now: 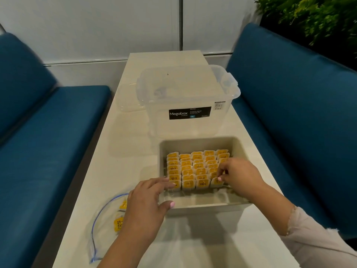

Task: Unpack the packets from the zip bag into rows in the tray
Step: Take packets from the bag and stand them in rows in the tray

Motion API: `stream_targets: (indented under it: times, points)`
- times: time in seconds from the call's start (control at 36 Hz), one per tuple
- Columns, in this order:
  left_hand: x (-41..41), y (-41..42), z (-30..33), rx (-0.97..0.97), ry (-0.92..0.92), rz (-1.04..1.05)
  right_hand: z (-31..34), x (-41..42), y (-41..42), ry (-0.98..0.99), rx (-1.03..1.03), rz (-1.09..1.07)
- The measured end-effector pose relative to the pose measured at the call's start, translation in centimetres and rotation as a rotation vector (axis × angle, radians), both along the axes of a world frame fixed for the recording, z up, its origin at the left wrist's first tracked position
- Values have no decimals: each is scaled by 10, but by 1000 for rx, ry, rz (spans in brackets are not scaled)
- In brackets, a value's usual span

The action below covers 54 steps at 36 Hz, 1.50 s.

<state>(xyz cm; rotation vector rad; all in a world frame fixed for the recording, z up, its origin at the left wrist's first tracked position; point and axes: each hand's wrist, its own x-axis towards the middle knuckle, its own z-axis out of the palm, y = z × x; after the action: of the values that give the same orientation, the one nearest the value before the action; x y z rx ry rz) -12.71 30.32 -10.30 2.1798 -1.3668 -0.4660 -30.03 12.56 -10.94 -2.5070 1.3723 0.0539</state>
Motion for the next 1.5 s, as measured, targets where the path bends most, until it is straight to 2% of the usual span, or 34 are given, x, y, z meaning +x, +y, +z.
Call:
stream_targets:
  times: [0.58, 0.75, 0.89, 1.06, 1.28, 1.42, 1.5]
  points:
    - [-2, 1, 5, 42, 1, 8, -4, -1, 1, -43, 41, -48]
    - [2, 4, 5, -62, -13, 11, 9, -6, -4, -131, 45, -101]
    - [17, 12, 13, -169, -72, 97, 27, -8, -1, -262, 41, -124]
    - [51, 39, 21, -139, -82, 247, 45, 22, 25, -356, 106, 15]
    - [62, 79, 14, -84, 76, 380, 41, 83, 66, -387, 139, 304]
    - [56, 86, 10, -12, 79, 363, 34, 115, 104, -331, 207, 469]
    - [58, 86, 4, 24, 66, 357, 22, 134, 126, -213, 254, 562]
